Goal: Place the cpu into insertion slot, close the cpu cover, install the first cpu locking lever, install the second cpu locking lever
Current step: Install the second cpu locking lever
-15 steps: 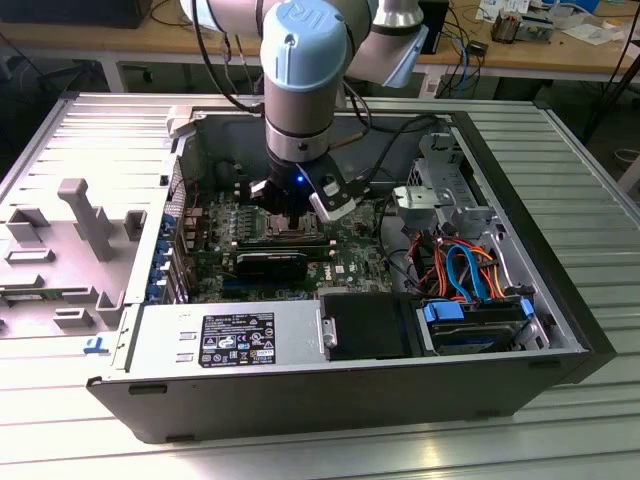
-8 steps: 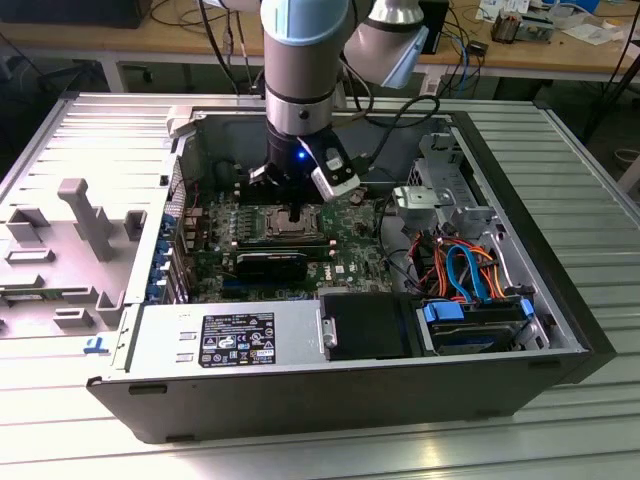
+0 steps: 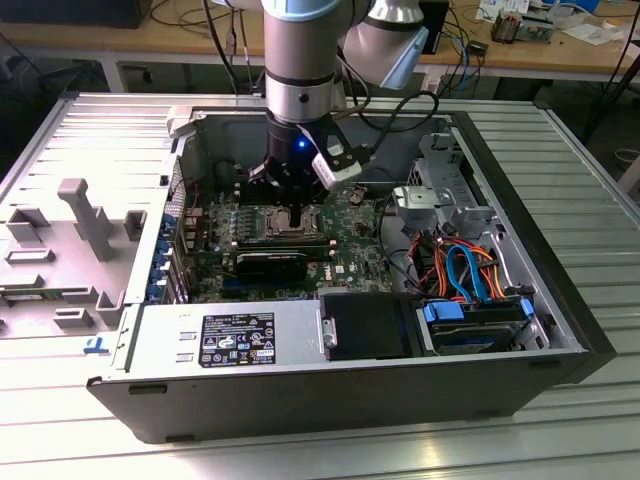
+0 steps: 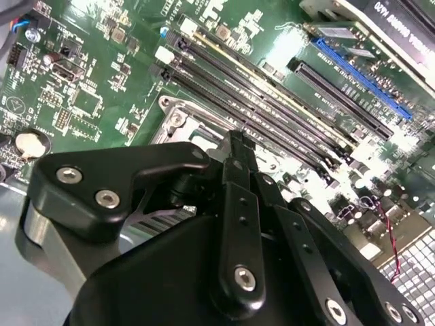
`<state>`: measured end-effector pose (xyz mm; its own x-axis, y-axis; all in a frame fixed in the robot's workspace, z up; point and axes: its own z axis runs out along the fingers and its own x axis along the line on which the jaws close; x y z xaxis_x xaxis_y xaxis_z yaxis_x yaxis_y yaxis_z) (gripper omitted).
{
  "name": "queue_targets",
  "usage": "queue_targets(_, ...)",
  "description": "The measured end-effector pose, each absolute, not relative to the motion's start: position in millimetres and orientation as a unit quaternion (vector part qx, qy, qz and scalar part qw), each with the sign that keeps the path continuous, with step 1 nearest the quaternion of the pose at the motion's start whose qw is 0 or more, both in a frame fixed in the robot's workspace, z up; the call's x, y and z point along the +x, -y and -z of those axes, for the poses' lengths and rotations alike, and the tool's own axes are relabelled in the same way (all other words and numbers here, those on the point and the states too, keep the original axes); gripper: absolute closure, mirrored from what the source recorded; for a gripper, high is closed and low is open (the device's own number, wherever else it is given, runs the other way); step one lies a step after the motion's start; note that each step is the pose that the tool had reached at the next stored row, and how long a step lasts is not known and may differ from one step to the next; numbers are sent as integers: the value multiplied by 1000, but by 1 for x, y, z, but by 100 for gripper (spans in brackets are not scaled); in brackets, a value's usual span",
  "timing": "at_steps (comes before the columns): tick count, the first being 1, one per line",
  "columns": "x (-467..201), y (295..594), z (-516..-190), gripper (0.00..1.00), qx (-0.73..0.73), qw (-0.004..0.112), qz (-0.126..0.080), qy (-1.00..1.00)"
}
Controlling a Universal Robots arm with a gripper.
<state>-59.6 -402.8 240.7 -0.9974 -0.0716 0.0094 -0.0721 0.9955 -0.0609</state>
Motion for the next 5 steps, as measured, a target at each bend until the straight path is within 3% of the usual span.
queue_targets(5,-60,403,-241,89,36,4,-31,999)
